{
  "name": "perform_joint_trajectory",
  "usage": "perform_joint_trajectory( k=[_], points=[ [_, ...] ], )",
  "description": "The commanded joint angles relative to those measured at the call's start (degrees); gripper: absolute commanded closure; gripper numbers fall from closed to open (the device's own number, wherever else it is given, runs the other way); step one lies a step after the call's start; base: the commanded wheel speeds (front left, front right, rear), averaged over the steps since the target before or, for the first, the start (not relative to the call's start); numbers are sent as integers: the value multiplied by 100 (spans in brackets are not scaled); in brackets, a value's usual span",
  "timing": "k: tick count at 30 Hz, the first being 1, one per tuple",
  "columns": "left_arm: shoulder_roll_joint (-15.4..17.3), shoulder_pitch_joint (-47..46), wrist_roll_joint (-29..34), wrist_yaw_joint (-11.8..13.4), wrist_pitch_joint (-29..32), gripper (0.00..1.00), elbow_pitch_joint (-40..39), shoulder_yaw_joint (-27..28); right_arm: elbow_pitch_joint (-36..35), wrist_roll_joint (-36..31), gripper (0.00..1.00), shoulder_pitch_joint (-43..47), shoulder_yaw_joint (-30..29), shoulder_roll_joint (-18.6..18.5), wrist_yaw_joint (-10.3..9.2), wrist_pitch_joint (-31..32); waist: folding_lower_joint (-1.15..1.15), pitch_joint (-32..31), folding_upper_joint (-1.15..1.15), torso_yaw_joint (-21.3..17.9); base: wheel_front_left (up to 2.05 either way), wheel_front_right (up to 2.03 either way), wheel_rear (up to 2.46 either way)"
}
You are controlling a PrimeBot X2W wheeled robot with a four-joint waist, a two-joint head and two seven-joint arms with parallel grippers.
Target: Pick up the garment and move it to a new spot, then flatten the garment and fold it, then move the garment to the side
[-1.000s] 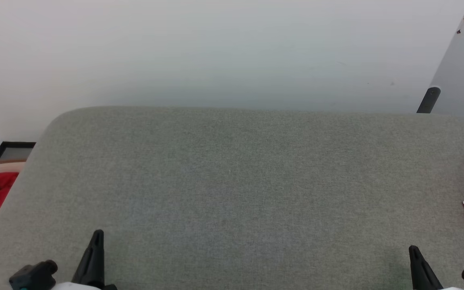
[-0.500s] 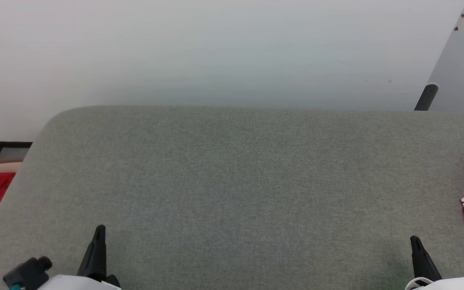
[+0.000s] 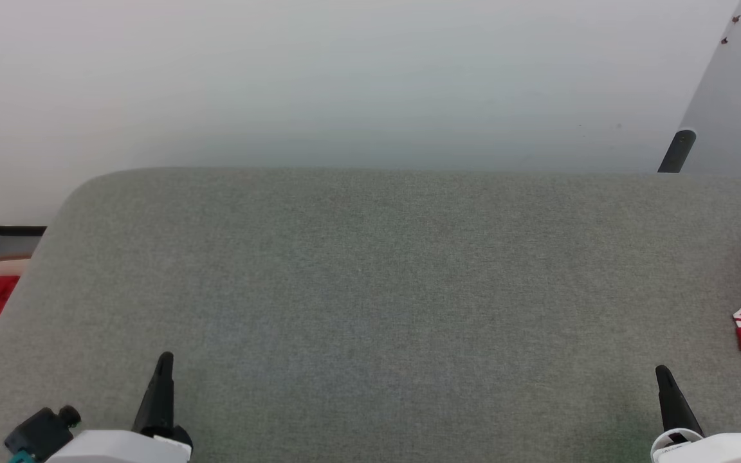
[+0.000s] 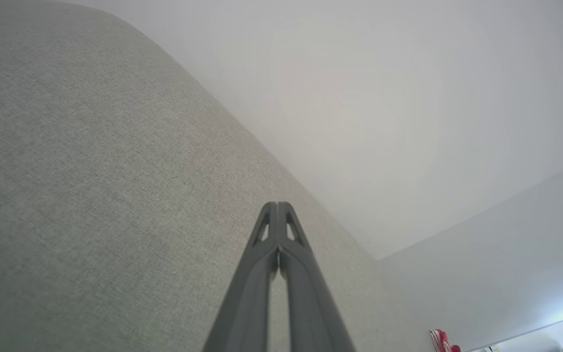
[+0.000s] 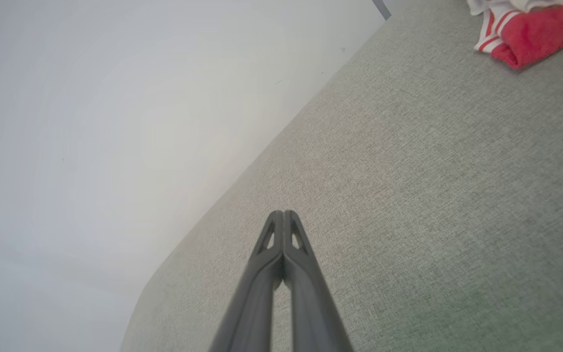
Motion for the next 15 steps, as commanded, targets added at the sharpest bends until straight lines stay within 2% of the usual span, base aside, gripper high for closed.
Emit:
perform_joint_trajectory(
  k=[1,15],
  points=[
    [12,-144,-166,5,43,100,-45,38,-85,167,100,-161,-29,-2,-3,41,0,3,0,-5,0,0,0],
    [-117,-257,-1001,6,285,100,13,97,-141,1056,100,-264,-73,40,-3,269,0,37,0,-51,0,0,0]
  ],
)
